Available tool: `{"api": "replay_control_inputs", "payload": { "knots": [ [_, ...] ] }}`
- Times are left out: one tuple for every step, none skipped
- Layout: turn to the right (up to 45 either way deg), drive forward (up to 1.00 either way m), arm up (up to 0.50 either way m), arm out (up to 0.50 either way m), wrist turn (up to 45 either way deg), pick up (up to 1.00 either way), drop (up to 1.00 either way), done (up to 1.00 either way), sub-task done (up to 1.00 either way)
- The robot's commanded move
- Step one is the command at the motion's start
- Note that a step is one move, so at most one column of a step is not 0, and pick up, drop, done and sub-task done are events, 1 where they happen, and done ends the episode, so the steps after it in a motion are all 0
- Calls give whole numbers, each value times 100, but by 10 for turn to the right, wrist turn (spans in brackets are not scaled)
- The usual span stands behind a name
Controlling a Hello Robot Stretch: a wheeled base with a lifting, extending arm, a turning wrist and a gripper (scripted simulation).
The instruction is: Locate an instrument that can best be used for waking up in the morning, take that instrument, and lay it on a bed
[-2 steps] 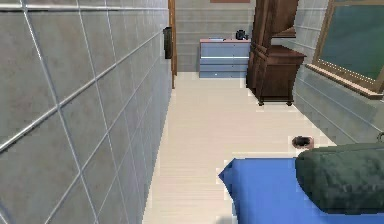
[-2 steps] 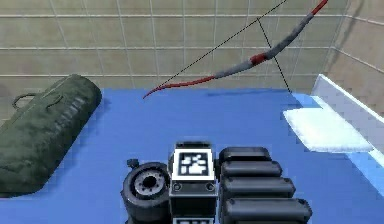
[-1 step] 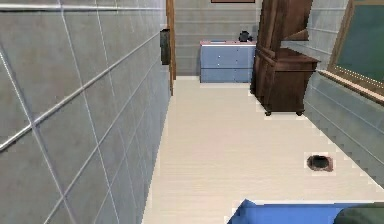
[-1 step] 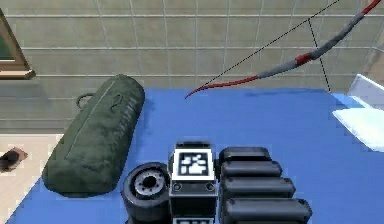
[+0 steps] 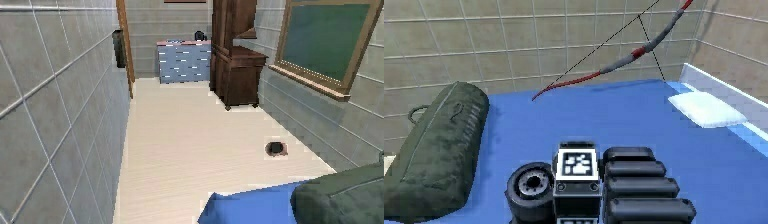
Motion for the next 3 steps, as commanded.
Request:
{"api": "replay_control_inputs", "payload": {
  "knots": [
    [30, 0, 0, 0, 0, 0, 0, 0, 0],
    [0, 0, 0, 48, 0, 0, 0, 0, 0],
    [0, 0, 0, 0, 450, 0, 0, 0, 0]
  ]
}}
